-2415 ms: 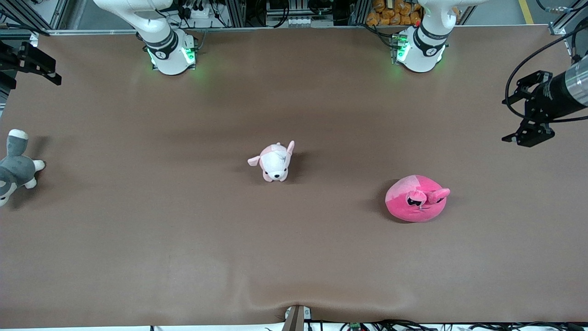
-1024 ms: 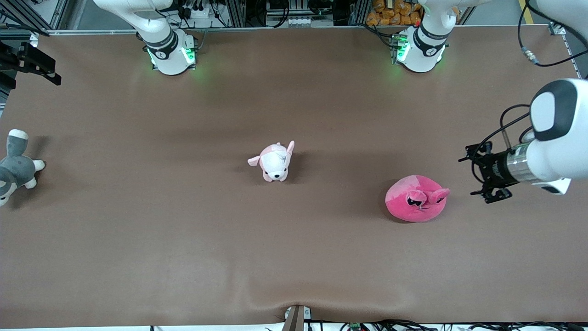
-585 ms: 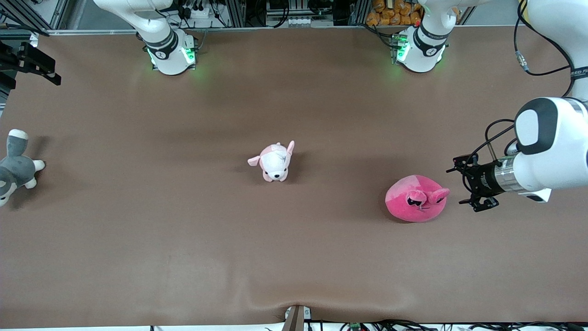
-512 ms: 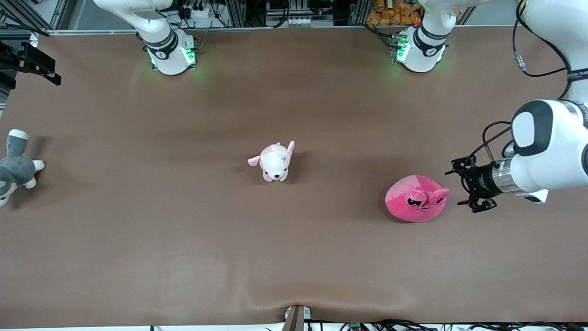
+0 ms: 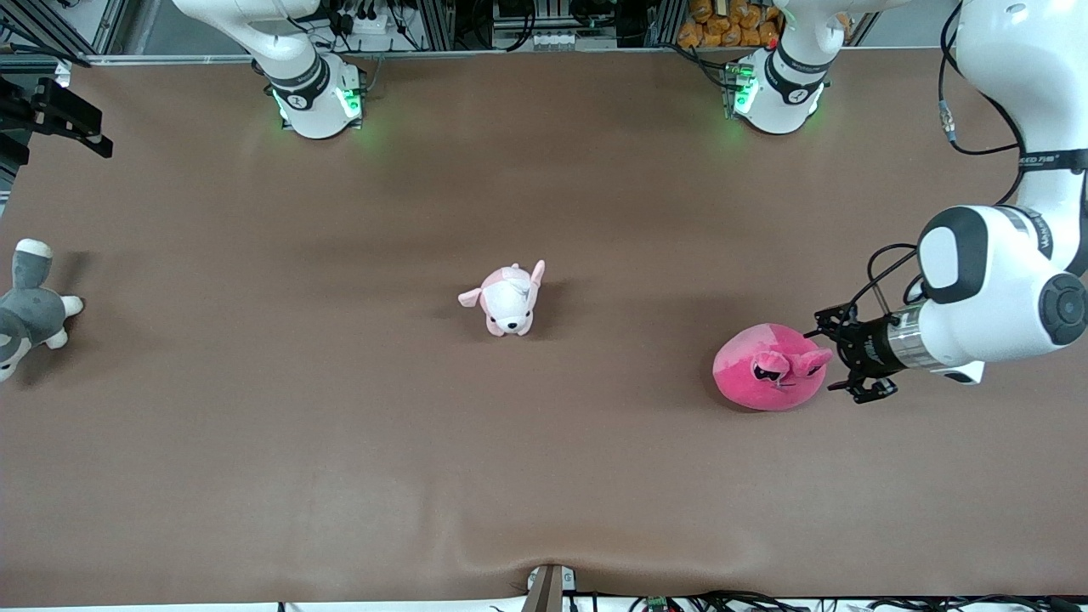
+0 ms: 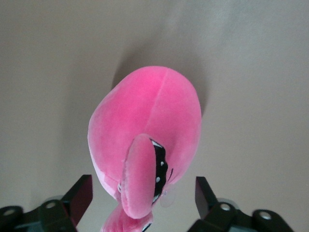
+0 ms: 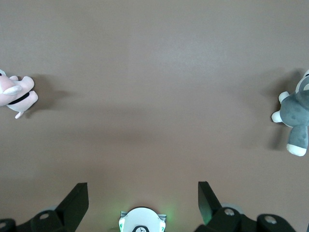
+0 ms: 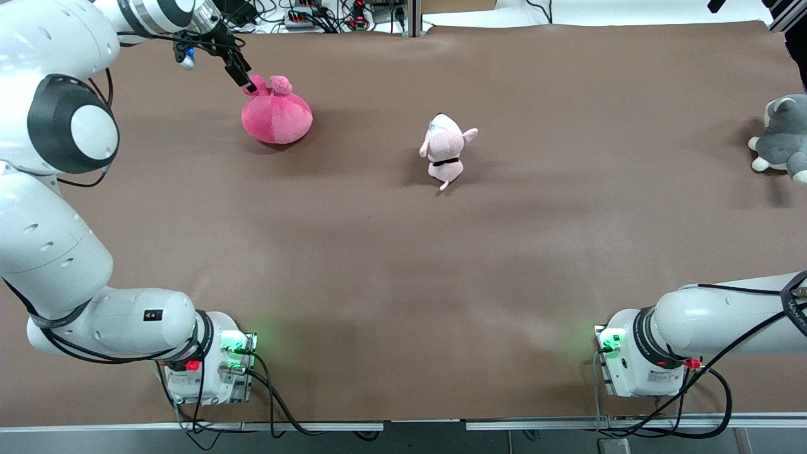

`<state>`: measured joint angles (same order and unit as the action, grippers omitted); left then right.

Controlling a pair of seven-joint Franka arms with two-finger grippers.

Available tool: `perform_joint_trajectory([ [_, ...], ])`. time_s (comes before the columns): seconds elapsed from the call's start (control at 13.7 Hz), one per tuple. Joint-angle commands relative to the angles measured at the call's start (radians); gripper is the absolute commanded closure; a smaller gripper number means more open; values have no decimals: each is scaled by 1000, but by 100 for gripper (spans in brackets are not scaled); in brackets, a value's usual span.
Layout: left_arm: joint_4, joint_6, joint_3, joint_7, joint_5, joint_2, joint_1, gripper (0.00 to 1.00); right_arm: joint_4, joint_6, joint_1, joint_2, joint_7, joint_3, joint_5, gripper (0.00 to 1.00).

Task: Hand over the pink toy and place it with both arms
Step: 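Close the left gripper on the pink plush toy's ear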

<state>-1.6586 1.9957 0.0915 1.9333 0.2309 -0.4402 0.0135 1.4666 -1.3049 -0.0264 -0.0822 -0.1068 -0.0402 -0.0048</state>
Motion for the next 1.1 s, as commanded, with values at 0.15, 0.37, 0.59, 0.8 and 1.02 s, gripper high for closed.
perform_joint_trajectory([
  [0.15, -4, 11, 1, 27, 24, -8, -6, 47, 11, 1, 0, -8, 10, -3, 9, 0],
  [0.37, -1, 0, 2, 32, 27, -9, 9, 73, 11, 0, 2, -8, 4, -3, 9, 0],
  [0.59, 13, -5, -1, 32, 30, -6, -6, 100, 6, -13, -1, 2, -1, -3, -3, 0],
  [0.8, 26, -69, 8, -40, 37, 33, 6, 100, -2, -16, -4, 36, -2, -1, -34, 0],
  [1.02, 94, -181, 13, -216, 44, 106, 6, 100, -3, -23, -1, 90, 1, -3, -41, 0],
])
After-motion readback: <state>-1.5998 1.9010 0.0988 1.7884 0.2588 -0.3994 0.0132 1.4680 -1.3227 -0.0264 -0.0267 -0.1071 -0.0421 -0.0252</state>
